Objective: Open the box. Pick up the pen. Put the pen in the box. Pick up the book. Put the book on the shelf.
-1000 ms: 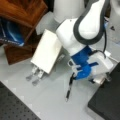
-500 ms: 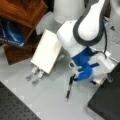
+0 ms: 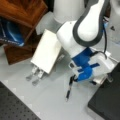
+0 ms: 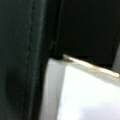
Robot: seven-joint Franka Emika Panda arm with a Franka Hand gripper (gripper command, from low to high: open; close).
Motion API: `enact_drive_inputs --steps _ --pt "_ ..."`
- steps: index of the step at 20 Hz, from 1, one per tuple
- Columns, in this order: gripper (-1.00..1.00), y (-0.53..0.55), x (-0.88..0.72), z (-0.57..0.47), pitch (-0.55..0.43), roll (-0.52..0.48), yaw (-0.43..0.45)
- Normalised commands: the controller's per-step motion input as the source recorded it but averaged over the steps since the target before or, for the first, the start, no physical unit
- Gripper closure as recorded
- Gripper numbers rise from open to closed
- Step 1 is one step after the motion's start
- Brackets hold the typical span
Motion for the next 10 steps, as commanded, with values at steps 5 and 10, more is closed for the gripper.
enact_drive_inputs --steps 5,10 --pt "-1.0 -0.1 0.09 -0.08 -0.062 0.187 0.027" --pt "-1.0 -0.13 0.07 -0.09 -0.066 0.183 0.038"
